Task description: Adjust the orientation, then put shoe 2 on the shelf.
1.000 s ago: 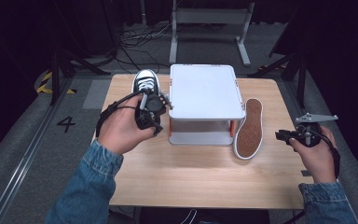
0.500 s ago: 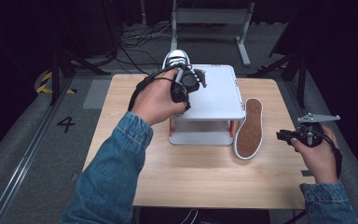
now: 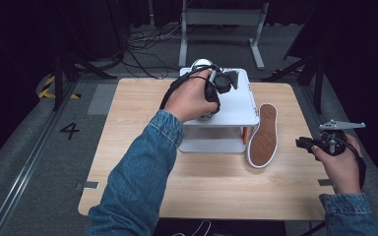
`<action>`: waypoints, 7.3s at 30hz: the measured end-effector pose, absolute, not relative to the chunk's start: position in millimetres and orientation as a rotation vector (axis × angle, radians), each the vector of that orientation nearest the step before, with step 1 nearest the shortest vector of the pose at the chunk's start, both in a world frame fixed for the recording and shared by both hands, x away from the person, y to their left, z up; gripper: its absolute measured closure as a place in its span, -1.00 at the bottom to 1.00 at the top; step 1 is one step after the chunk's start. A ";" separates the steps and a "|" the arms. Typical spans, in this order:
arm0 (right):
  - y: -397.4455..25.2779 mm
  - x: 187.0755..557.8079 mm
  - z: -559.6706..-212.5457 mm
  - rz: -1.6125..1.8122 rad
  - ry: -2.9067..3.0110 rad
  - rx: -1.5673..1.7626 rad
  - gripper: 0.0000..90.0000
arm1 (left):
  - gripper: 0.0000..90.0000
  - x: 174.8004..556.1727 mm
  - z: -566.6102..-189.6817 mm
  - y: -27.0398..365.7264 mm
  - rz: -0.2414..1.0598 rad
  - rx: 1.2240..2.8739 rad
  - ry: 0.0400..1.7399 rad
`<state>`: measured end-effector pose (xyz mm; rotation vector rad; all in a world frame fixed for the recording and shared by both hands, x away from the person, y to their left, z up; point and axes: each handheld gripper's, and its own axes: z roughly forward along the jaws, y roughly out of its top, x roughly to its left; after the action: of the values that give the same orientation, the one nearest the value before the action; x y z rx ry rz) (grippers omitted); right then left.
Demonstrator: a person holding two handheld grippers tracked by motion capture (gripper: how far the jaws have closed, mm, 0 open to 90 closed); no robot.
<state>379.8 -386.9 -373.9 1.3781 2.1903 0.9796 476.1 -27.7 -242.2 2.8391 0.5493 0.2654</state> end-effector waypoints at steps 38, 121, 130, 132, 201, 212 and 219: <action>-346.3 410.1 -389.6 0.889 2.312 1.300 0.81 | -0.44 410.5 -303.1 150.0 0.394 2.455 1.041; -360.3 409.2 -381.1 0.957 2.209 1.391 0.86 | -0.54 404.0 -415.5 193.6 0.253 2.447 1.281; -391.9 395.4 -382.3 0.866 2.149 1.489 0.90 | -0.54 413.8 -418.0 183.0 0.229 2.459 1.245; -396.5 393.5 -384.0 0.790 2.147 1.516 0.92 | -0.54 414.9 -417.8 181.9 0.231 2.464 1.241; -283.2 395.6 -354.7 0.818 2.600 1.133 0.95 | -0.53 410.5 -421.4 190.3 0.218 2.460 1.259; -266.6 366.2 -365.4 0.806 2.788 1.064 0.95 | -0.53 407.6 -420.3 197.2 0.218 2.444 1.272; -279.4 362.7 -366.3 0.868 2.869 1.124 0.95 | -0.53 408.0 -420.7 198.7 0.218 2.446 1.271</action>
<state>362.7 -279.4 -366.3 1.1244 2.8691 0.8677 408.0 198.7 -420.7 2.4462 1.2705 0.2182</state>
